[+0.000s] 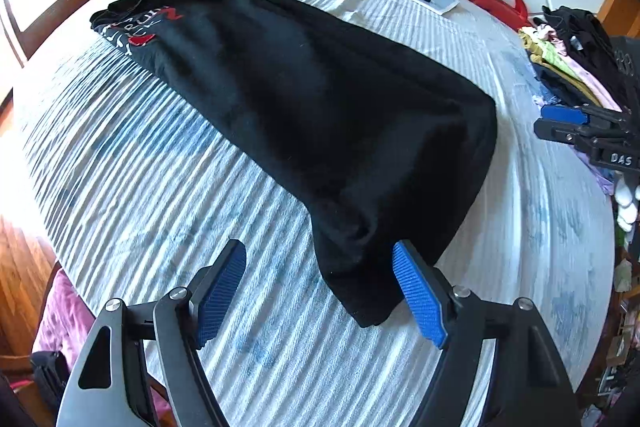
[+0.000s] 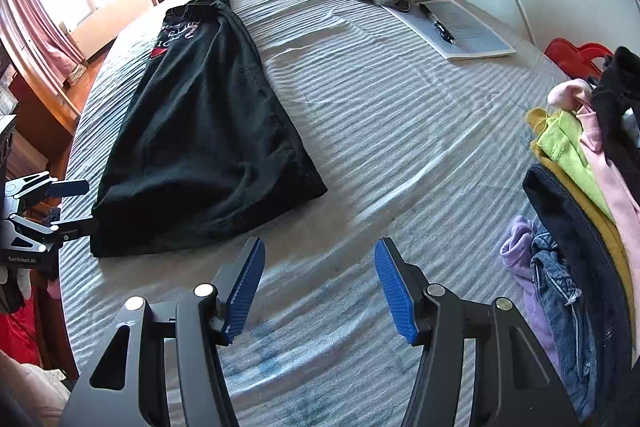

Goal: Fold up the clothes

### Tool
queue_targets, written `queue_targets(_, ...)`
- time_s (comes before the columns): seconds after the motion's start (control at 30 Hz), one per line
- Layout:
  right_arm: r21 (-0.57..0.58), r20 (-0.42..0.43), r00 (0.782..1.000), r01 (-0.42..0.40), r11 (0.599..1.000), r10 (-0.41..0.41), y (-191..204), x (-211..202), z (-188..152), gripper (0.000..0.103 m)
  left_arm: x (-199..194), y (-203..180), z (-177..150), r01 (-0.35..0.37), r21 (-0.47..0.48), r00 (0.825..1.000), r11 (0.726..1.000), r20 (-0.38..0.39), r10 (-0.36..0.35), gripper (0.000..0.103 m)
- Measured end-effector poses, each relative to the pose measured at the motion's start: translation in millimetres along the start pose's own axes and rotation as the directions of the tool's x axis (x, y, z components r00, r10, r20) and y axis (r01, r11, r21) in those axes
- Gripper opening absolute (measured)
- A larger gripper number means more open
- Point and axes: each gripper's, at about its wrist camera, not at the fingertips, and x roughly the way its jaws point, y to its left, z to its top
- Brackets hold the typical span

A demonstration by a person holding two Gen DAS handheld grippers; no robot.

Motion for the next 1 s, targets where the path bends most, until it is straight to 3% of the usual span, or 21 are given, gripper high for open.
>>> queue_targets(0.13, -0.083, 0.0, 0.997, -0.075, 0.994, 0.075, 2, 9, 13, 0.057, 12, -10, -1, -0.077, -0.083, 0.997, 0.994, -0.002, 0.077, 0.077)
queue_targets(0.33, -0.215, -0.036, 0.985, -0.172, 0.961, 0.168, 4, 38, 31, 0.057, 17, -32, 2, -0.169, -0.228, 0.985, 0.959, -0.006, 0.172, 0.076)
queue_targets(0.63, -0.283, -0.104, 0.964, -0.266, 0.921, 0.246, 2, 64, 35, 0.057, 23, -50, 3, -0.176, -0.298, 0.982, 0.938, 0.008, 0.187, 0.076)
queue_targets(0.73, -0.298, -0.088, 0.957, -0.289, 0.91, 0.275, 1, 65, 31, 0.067, 24, -50, 2, -0.174, -0.308, 0.983, 0.935, 0.006, 0.185, 0.075)
queue_targets(0.77, -0.301, -0.089, 0.953, -0.302, 0.905, 0.288, 1, 65, 29, 0.073, 23, -51, 3, -0.171, -0.311, 0.984, 0.935, -0.002, 0.18, 0.072)
queue_targets(0.83, -0.331, -0.095, 0.962, -0.274, 0.903, 0.257, 8, 67, 28, 0.074, 21, -53, 4, -0.147, -0.326, 0.988, 0.934, -0.013, 0.151, 0.051)
queue_targets(0.9, -0.373, -0.1, 0.976, -0.217, 0.902, 0.193, 16, 67, 27, 0.065, 19, -55, 4, -0.084, -0.364, 0.996, 0.928, -0.014, 0.085, 0.013)
queue_targets(0.93, -0.391, -0.11, 0.979, -0.199, 0.898, 0.169, 20, 67, 28, 0.055, 17, -55, 4, -0.054, -0.388, 0.998, 0.92, -0.006, 0.055, 0.013)
queue_targets(0.97, -0.386, -0.125, 0.975, -0.218, 0.896, 0.183, 20, 65, 31, 0.028, 14, -56, 3, -0.027, -0.405, 0.999, 0.914, 0.006, 0.032, 0.013)
queue_targets(1.0, -0.367, -0.137, 0.97, -0.236, 0.9, 0.199, 18, 63, 33, 0.017, 10, -56, 3, 0.006, -0.425, 1.0, 0.905, 0.023, 0.004, 0.012)
